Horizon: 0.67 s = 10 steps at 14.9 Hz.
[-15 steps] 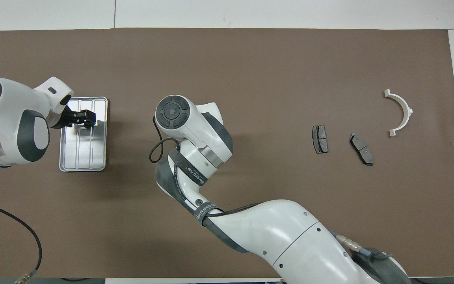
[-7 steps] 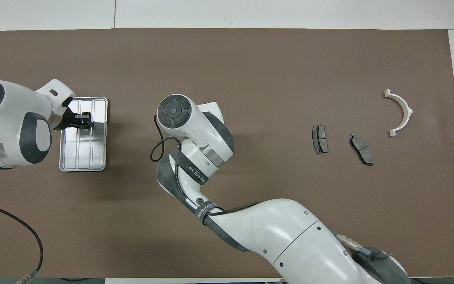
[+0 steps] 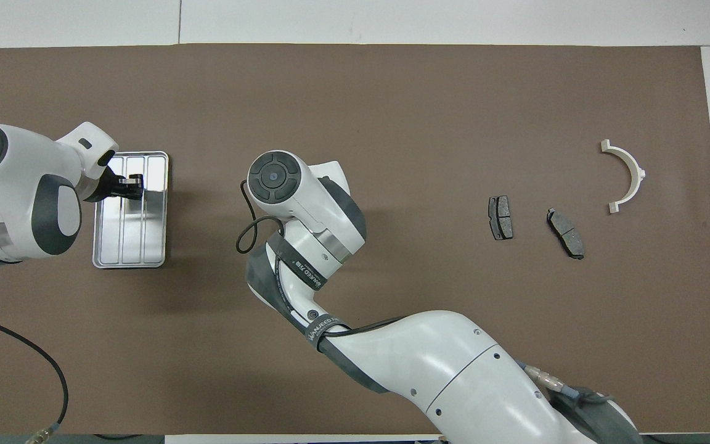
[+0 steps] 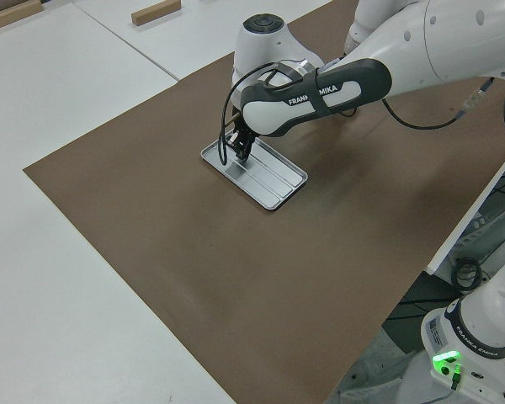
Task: Place bearing gear from tray to pile
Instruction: 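Grasp the second gear with the left gripper while the right gripper grasps the first, then place the gear by the white arc with the right gripper while the left gripper lifts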
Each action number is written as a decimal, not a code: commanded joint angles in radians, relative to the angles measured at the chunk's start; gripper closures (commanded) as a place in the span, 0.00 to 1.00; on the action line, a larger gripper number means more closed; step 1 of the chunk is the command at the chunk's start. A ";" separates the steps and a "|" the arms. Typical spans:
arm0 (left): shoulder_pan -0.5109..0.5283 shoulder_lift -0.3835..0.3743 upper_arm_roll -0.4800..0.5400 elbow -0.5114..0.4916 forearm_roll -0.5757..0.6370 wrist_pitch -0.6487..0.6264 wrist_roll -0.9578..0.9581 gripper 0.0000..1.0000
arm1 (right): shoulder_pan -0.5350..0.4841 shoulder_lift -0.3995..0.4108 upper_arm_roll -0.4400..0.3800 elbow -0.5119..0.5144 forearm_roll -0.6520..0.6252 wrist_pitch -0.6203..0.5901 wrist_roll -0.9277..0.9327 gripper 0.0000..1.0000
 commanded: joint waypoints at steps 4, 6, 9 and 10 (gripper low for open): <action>-0.040 -0.002 0.006 0.273 -0.013 -0.247 -0.066 1.00 | -0.014 -0.004 0.007 -0.018 0.041 0.007 0.013 1.00; -0.114 -0.002 0.009 0.266 -0.004 -0.237 -0.174 1.00 | -0.015 -0.004 0.007 -0.014 0.038 -0.027 0.011 1.00; -0.189 -0.002 0.009 0.258 0.030 -0.233 -0.306 1.00 | -0.087 -0.065 0.001 0.020 0.027 -0.152 -0.114 1.00; -0.197 -0.002 0.009 0.252 0.031 -0.230 -0.322 1.00 | -0.136 -0.115 0.000 0.020 0.026 -0.226 -0.236 1.00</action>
